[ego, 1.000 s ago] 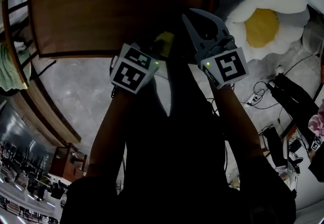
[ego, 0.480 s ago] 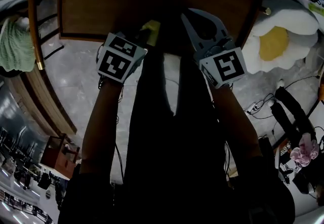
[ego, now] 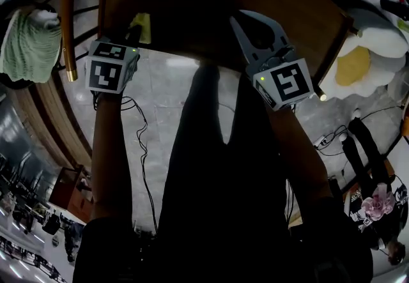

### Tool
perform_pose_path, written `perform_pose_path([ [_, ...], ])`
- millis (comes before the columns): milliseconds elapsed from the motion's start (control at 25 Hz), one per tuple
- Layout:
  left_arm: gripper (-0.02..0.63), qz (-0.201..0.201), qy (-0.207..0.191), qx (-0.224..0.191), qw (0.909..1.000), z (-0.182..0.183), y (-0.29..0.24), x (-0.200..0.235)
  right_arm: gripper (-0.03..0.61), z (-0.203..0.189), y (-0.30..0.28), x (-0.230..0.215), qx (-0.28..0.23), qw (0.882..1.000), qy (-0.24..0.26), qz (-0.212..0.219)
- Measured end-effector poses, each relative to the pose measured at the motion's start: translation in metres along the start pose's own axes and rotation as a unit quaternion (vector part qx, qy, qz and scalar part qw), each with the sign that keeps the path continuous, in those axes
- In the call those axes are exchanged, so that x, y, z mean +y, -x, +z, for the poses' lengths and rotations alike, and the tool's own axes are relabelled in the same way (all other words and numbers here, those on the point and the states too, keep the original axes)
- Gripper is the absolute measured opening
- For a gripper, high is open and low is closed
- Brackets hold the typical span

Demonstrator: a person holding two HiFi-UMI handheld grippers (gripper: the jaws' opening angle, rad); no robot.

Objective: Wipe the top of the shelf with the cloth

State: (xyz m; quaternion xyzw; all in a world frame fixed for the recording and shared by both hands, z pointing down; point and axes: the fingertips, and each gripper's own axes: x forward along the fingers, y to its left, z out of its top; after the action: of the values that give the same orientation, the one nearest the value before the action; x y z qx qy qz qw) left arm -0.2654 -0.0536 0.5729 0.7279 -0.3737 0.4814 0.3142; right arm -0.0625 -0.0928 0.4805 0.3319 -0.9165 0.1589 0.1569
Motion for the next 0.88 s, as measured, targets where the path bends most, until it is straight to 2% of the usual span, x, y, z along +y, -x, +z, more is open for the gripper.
perform_pose_path([
  [200,0.034,0.034,0.009,0.007,0.9994,-0.009,0.005,0.031,0.028,0.0,-0.01,0.01,0.004,1.0,0.004,0.0],
  [320,0.034,0.052,0.034,0.005,0.9981,-0.015,0.01,0.047,0.026,0.001,-0.012,0.014,0.003,1.0,0.003,-0.006],
  [640,0.034,0.096,0.054,0.006,0.9939,-0.019,0.014,0.063,0.028,0.005,-0.006,0.011,-0.005,1.0,0.0,-0.026],
  [760,0.034,0.101,0.056,-0.009,0.9933,-0.018,0.015,0.065,0.028,0.01,0.003,0.008,-0.011,0.999,0.001,-0.036],
  [880,0.034,0.086,0.071,-0.041,0.9929,-0.015,0.014,0.062,0.028,0.016,0.02,0.0,-0.012,0.999,0.001,-0.049],
])
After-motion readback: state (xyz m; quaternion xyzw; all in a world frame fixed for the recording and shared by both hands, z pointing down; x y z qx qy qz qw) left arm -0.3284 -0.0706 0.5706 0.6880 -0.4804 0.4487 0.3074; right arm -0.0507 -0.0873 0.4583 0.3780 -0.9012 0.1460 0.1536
